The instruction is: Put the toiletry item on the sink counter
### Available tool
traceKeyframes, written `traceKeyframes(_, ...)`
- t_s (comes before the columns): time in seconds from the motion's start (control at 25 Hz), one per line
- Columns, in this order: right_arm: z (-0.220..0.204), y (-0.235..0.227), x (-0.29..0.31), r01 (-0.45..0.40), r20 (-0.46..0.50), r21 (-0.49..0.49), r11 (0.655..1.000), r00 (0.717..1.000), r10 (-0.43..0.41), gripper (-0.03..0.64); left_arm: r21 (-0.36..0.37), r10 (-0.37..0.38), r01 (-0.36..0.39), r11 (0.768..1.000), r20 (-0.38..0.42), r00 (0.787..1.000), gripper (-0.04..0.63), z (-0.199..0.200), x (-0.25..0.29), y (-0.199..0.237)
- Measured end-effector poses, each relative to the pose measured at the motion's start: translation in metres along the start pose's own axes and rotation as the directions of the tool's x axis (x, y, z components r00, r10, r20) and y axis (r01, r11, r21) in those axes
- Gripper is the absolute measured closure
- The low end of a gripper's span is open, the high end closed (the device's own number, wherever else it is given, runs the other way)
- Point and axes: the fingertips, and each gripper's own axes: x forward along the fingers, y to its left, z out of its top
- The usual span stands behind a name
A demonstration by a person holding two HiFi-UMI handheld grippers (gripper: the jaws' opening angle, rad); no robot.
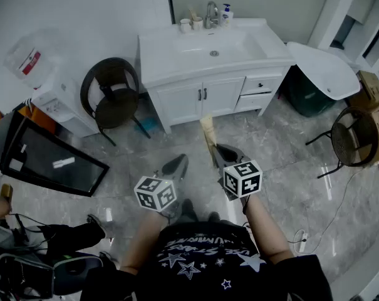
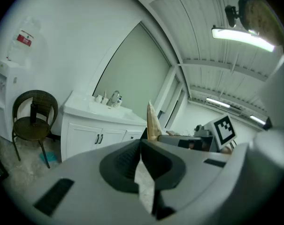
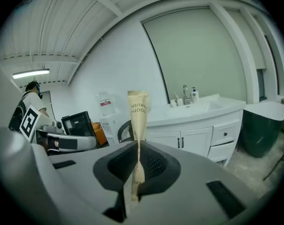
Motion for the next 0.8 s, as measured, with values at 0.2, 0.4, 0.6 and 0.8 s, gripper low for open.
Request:
traceKeyframes(0.2,-0.006,0.002,0.000,0.009,-0.015,0.008,1.000,1.000,-0.009,0.594,0.007,0.007,-0.007,1.000,0.011,1.000,0.575,0.004,-0.005,0.005)
traceKeyframes(0.4,-0.010,0.004,0.008,0.016,-0.032,0.014,1.000,0.999,-0.015,0.594,0.006,0.017,-0.018,1.000,0.011,1.000,0.575,0.005,-0.009,0.015)
traceKeyframes(0.6,-0.018,0.005,0.018,0.023,-0.055,0.021,1.000,0.998,-0.022,0.594,0.012,0.025,-0.025,1.000,0.014,1.000,0.575,0.008,-0.010,0.026)
traceKeyframes(0.8,-0.020,0.009,0.033,0.033,-0.066,0.033,0.999,0.997,-0.031,0.594,0.013,0.024,-0.024,1.000,0.002,1.000,0.575,0.010,-0.012,0.044)
